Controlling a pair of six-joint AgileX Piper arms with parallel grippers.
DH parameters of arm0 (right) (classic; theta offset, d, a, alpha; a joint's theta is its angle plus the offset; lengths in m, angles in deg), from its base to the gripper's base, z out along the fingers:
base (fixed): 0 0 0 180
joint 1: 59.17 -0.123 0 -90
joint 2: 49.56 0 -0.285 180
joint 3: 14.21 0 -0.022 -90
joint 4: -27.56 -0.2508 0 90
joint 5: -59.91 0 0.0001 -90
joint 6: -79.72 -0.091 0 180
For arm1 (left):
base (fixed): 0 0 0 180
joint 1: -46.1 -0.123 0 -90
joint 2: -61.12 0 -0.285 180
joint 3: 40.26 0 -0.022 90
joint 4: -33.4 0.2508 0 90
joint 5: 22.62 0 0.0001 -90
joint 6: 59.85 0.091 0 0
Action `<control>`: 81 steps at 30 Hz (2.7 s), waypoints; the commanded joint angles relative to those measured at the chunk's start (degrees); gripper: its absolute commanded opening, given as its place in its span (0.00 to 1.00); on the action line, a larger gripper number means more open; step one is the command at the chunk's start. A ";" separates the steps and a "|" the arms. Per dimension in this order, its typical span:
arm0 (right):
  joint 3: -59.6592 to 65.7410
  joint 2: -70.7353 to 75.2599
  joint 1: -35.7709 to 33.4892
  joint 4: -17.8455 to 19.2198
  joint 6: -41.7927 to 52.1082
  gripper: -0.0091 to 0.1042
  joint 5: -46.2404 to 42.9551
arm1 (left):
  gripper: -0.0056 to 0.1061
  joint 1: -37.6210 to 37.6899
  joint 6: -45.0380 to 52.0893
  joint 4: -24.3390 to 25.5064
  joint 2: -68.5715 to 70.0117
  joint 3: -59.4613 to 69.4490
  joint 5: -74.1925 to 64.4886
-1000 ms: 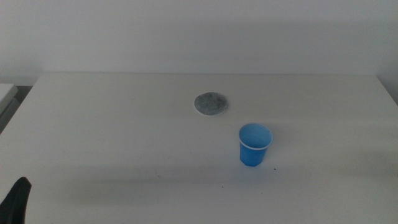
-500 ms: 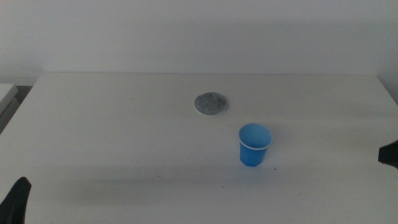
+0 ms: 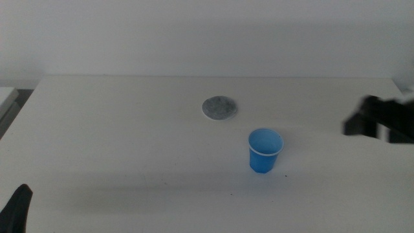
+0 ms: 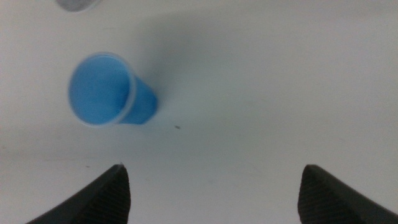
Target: Place an empty cup on a cup mat.
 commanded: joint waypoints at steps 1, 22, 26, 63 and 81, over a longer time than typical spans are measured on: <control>-4.42 -4.77 -4.04 2.66 -3.31 0.82 0.05 | 0.89 0.19 -0.16 -0.21 0.21 -0.02 0.29; -23.09 -40.74 -12.96 5.38 -9.08 0.62 -0.02 | 0.89 0.19 -0.16 -0.21 0.21 -0.02 0.29; -23.09 -41.68 -12.96 4.47 -7.06 0.01 -1.05 | 0.89 0.19 -0.16 -0.21 0.21 -0.02 0.29; -91.87 -75.92 -17.46 9.77 -12.68 0.03 18.79 | 0.89 0.19 -0.16 -0.21 0.21 -0.02 0.29; -91.87 -77.22 -17.35 11.42 -13.20 0.03 18.31 | 0.89 0.19 -0.16 -0.21 0.21 -0.02 0.29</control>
